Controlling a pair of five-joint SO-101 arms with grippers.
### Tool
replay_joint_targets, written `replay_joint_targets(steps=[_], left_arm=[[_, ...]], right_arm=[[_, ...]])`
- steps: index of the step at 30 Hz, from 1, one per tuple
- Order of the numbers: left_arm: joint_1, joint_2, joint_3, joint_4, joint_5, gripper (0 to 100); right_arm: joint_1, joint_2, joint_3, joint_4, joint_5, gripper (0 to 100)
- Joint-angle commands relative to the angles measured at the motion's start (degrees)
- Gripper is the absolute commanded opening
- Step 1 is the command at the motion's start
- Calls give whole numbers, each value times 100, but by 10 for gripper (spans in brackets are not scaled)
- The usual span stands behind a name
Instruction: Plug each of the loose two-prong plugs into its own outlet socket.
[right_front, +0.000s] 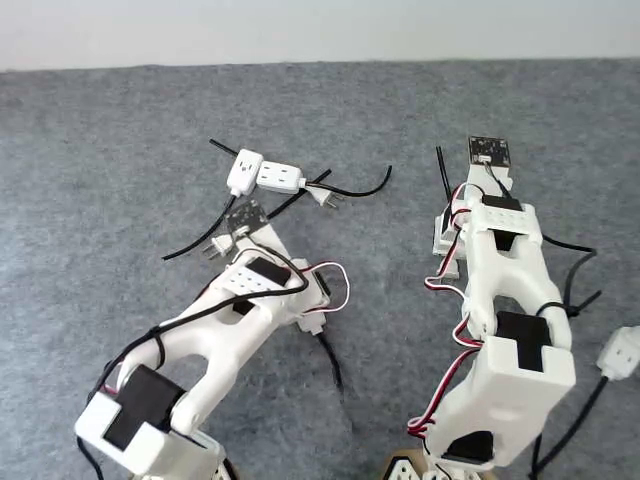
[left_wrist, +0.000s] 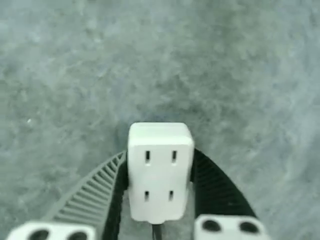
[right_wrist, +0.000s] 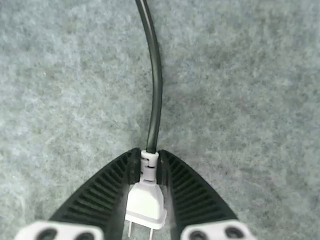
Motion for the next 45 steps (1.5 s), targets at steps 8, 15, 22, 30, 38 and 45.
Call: replay_joint_targets(steps=[8, 15, 22, 30, 38, 45], left_arm=[[413, 18, -312, 185, -1521, 13], [387, 70, -593, 721, -2426, 13], [369, 70, -558, 774, -2418, 117], [360, 9, -919, 1503, -2092, 297], [290, 9, -1974, 3226, -2084, 297], [-123, 0, -2571, 3719, -2321, 297]], right_arm=[[-66, -22, -360, 48, 70, 8], [-66, -22, -360, 48, 62, 8], [-66, -22, -360, 48, 62, 8], [-66, -22, -352, 48, 62, 8], [-66, -22, -352, 48, 62, 8], [-66, -22, -352, 48, 53, 8]])
